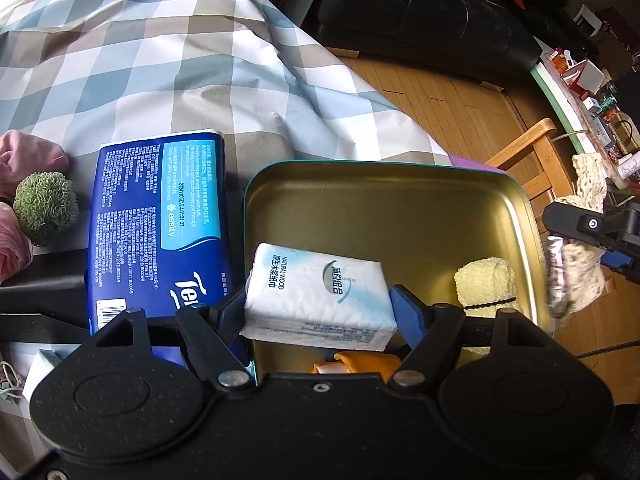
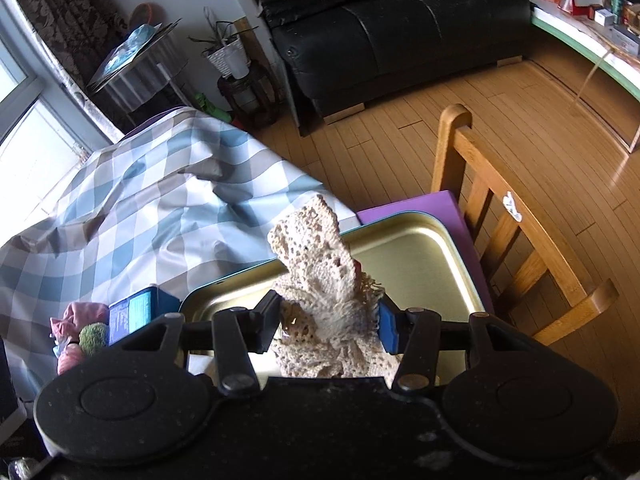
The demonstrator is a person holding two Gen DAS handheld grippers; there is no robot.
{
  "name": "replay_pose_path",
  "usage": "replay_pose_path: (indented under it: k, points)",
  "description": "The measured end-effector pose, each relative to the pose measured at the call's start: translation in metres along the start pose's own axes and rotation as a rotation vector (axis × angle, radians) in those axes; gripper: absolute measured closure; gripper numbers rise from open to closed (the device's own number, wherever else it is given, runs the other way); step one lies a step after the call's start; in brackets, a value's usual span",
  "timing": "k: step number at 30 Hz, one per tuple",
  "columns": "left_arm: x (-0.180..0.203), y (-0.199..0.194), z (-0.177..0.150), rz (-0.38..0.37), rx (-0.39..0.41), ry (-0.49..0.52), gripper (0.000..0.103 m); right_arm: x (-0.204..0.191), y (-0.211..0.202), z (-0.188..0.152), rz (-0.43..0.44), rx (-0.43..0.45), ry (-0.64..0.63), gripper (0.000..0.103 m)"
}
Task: Organize soft objects
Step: 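Release the lace cloth into the tray while the left gripper drops a tissue pack, then move the right gripper back to the pink cloth bundle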
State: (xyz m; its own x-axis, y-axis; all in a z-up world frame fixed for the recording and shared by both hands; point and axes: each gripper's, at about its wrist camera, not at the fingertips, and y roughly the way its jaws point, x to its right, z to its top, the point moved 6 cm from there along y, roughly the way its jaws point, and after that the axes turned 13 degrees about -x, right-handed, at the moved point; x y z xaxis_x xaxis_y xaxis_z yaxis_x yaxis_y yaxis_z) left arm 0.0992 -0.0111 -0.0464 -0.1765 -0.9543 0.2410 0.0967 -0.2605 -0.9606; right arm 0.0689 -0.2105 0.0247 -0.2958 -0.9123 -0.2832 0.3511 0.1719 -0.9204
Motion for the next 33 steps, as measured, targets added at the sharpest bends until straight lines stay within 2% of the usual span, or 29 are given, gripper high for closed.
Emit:
replay_pose_path:
  k: [4, 7, 11, 26, 28, 33]
  points:
    - [0.001, 0.002, -0.001, -0.002, -0.007, 0.004, 0.032, -0.004, 0.001, -0.002, 0.008, -0.008, -0.024, 0.049]
    - [0.005, 0.003, -0.002, -0.006, -0.012, 0.014, 0.032, -0.003, 0.001, -0.002, 0.004, -0.006, -0.022, 0.043]
    - [0.010, 0.003, -0.005, -0.012, -0.009, 0.030, 0.025, 0.002, 0.001, -0.001, 0.007, -0.008, -0.002, 0.041]
    - [0.014, 0.005, -0.008, 0.003, -0.015, 0.032, 0.024, 0.002, 0.004, -0.004, -0.016, -0.020, -0.003, 0.030]
    - [0.015, 0.004, -0.009, 0.003, -0.014, 0.035, 0.024, 0.002, 0.002, -0.003, -0.023, -0.006, -0.005, 0.028]
    - [0.018, 0.001, -0.011, 0.006, -0.006, 0.046, 0.023, -0.004, -0.012, -0.002, -0.080, 0.096, -0.058, 0.020]
